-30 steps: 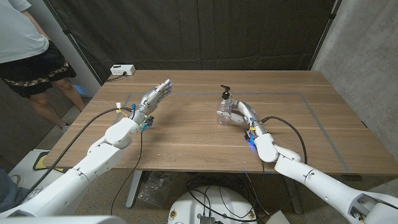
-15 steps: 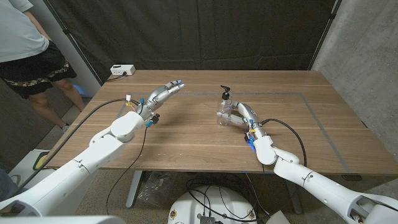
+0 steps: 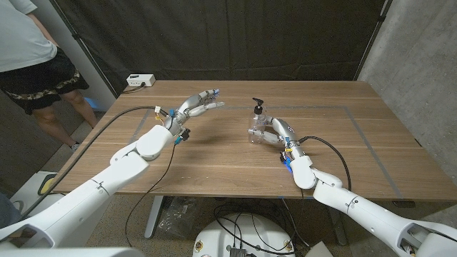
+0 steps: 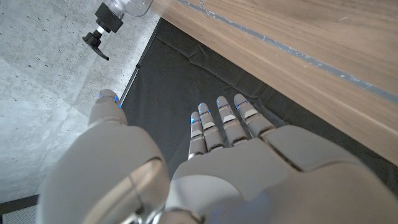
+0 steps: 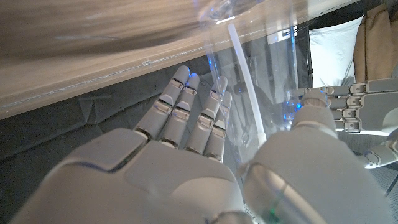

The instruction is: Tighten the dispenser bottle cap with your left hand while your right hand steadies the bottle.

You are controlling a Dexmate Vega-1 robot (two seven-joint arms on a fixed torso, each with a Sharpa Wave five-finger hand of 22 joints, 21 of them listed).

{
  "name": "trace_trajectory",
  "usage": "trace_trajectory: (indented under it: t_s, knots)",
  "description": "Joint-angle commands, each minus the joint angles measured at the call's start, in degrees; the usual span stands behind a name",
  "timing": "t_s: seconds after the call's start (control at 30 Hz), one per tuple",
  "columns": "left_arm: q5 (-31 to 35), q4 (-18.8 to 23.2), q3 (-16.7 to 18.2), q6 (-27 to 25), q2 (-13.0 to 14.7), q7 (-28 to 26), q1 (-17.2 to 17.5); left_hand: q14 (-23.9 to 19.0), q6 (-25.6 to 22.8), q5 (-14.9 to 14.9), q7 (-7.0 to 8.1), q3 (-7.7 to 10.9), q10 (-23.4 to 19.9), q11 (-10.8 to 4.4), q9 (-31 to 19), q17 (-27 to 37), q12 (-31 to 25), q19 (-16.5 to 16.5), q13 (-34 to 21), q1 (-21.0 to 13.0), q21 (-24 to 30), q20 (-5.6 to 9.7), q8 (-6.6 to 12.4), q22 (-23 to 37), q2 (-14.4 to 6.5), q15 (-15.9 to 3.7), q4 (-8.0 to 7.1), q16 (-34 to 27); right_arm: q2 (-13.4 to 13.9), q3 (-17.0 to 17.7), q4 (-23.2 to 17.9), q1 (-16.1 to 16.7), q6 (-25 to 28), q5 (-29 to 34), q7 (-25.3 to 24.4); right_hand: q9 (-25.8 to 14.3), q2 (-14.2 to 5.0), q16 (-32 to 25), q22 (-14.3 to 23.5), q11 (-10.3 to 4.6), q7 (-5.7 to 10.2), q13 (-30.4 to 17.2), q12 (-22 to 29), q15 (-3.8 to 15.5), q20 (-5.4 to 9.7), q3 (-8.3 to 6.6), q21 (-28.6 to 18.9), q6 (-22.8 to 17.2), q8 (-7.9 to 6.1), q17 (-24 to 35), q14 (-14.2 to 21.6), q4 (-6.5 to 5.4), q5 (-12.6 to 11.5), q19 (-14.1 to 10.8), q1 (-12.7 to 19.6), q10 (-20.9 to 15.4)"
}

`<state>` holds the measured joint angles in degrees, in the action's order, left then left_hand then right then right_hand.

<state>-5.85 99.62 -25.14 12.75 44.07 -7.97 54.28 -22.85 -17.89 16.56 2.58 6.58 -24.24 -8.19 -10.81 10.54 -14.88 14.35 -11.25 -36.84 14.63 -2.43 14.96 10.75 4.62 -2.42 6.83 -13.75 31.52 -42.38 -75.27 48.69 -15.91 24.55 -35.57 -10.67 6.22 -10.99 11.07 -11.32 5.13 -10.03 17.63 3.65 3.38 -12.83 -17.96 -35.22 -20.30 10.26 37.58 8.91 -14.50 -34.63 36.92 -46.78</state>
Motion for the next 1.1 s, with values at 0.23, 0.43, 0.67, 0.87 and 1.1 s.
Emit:
trace_trajectory:
  t_s: [0.23,0.43,0.67,0.87,1.1]
  knots:
    - [13.30,-0.65,-1.08,1.91,-4.42,-9.71,-0.55,-25.16,-23.87,-0.01,0.98,-2.38,-21.46,-1.26,-0.24,3.10,-6.30,16.81,-3.91,-1.83,6.94,2.88,5.91,1.14,-0.90,-4.77,-1.31,-7.63,-0.12,0.08,1.00,-0.33,-0.72,-0.95,-1.08,0.06,-6.68,0.19,0.23,-1.06,7.65,-0.14,-0.49,2.36,0.96,-0.80,0.36,-7.92,0.32,0.26,-0.23,-0.41,-0.13,0.20,5.97,-0.86]
    - [18.33,2.84,-1.53,-4.42,-3.60,-10.37,-0.66,-24.97,-25.66,-0.29,0.47,-3.41,-23.01,-0.34,-0.16,3.45,-6.68,17.30,-4.38,-0.14,7.36,2.14,6.10,1.23,-0.67,-3.86,-2.30,-7.42,0.06,0.35,0.90,-0.08,-0.70,-1.31,-1.19,0.06,-6.81,0.24,0.24,-1.06,7.65,-0.15,-0.68,2.32,0.92,-0.83,0.41,-7.85,0.48,0.27,-0.35,-0.47,-0.12,0.30,6.06,-0.82]
    - [24.56,5.66,-3.36,-11.39,-3.14,-10.96,-1.08,-14.72,-20.24,-0.17,1.11,-5.44,-17.62,-0.49,-0.21,1.85,-2.46,9.36,-4.36,1.01,4.39,-1.57,2.22,1.02,-0.32,-1.80,-3.34,-1.86,0.12,0.46,0.74,0.04,-0.75,-1.69,-0.87,0.05,-7.00,0.23,0.24,-1.05,7.65,-0.16,-0.94,2.27,0.87,-0.86,0.44,-7.85,0.68,0.29,-0.35,-0.59,-0.08,0.31,6.12,-0.79]
    - [29.10,6.94,-5.51,-16.25,-2.85,-10.52,-1.94,-7.33,-13.39,0.44,0.74,-7.21,-11.06,-0.24,-0.41,1.08,1.29,4.37,-4.24,1.59,1.99,-3.56,-1.53,0.74,0.51,-1.21,-3.80,1.62,0.31,0.62,0.22,0.35,-0.48,-1.71,-0.85,0.05,-7.08,0.20,0.25,-1.03,7.64,-0.17,-1.13,2.23,0.85,-0.84,0.47,-7.94,0.80,0.30,-0.29,-0.69,-0.03,0.35,6.13,-0.79]
    - [29.98,6.74,-7.70,-17.13,-2.05,-7.09,-3.70,-4.33,-8.27,1.12,0.77,-8.50,-6.68,0.02,-0.59,1.01,2.94,1.98,-4.43,2.07,0.64,-4.50,-3.54,0.66,0.76,-0.83,-4.25,2.18,0.52,0.79,-0.40,0.79,-0.28,-1.58,-1.05,0.04,-7.15,0.18,0.25,-1.01,7.64,-0.18,-1.35,2.23,0.79,-0.82,0.45,-8.12,0.94,0.29,-0.18,-0.75,0.02,0.25,6.21,-0.88]
